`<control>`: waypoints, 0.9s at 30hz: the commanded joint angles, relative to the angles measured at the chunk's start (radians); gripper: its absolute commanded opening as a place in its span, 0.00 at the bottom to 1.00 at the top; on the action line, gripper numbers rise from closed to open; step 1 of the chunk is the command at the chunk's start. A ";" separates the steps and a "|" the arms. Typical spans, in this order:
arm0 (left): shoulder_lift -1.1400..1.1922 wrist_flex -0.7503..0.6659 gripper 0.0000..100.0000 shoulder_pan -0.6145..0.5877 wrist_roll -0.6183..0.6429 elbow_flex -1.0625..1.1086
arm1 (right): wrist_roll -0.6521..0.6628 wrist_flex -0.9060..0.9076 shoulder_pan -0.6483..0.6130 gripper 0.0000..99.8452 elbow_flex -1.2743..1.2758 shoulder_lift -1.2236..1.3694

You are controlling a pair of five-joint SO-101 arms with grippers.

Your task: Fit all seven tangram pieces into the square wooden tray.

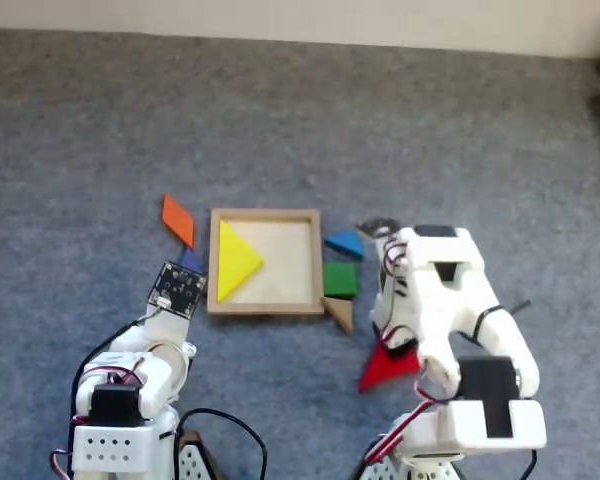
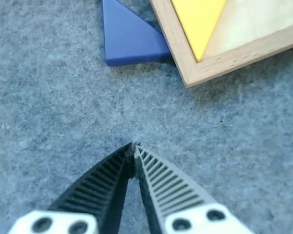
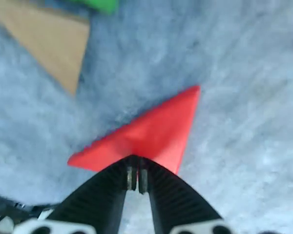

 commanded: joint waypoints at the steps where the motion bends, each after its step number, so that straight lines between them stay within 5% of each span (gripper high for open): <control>1: -0.035 0.005 0.00 -0.010 0.011 0.021 | 0.006 -0.200 -0.016 0.03 0.002 0.007; 9: -0.035 0.005 0.00 -0.010 0.011 0.021 | 0.006 -0.446 -0.019 0.03 0.002 0.007; 17: -0.035 0.005 0.00 -0.010 0.011 0.021 | -0.006 -0.323 -0.022 0.03 -0.070 -0.064; 27: -0.035 0.005 0.00 -0.010 0.011 0.021 | -0.552 -0.229 -0.084 0.03 -0.128 -0.104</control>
